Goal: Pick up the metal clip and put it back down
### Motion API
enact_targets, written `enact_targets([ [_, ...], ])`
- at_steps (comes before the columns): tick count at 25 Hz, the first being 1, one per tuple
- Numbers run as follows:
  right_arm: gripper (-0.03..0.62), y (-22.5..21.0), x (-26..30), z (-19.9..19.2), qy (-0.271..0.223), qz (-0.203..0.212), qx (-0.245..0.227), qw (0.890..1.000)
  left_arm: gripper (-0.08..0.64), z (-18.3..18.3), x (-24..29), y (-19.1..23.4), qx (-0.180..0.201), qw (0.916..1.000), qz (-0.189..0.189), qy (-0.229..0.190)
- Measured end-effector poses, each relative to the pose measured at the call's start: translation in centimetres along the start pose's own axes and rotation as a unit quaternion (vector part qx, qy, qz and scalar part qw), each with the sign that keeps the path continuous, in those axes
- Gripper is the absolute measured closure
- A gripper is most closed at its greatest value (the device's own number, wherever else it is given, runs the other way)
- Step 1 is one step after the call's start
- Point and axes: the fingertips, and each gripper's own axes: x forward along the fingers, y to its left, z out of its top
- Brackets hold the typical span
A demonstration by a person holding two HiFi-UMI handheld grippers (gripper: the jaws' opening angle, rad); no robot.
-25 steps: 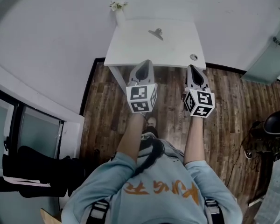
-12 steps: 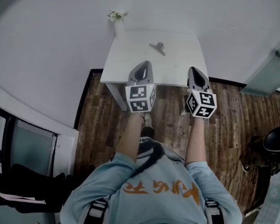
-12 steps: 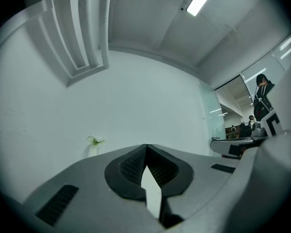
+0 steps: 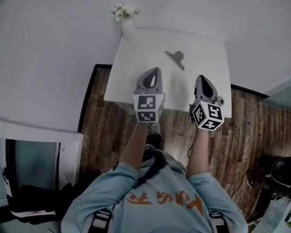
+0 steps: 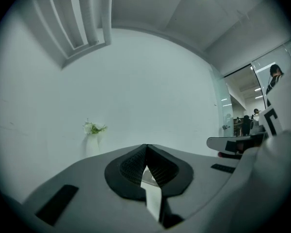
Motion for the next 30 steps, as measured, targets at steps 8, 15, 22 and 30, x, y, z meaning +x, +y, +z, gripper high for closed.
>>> enact_targets([
  [8, 0.580, -2.8, 11.3, -3.5, 0.061, -0.011, -0.012, 0.998, 0.543, -5.3, 11.0, 4.3, -0.035, 0.9971, -0.023, 0.063],
  [15, 0.580, -4.4, 16.8, -4.6, 0.086, -0.021, -0.031, 0.996, 0.543, -7.3, 16.8, 6.5, -0.062, 0.9944, -0.026, 0.082],
  [22, 0.580, -8.0, 16.4, -6.4, 0.114, -0.046, -0.025, 0.992, 0.542, -9.0, 19.2, 4.2, -0.070, 0.9917, -0.045, 0.098],
  [30, 0.580, -10.1, 17.5, -7.9, 0.121, -0.029, -0.005, 0.992, 0.543, -10.4, 20.3, 2.7, -0.056, 0.9904, -0.035, 0.122],
])
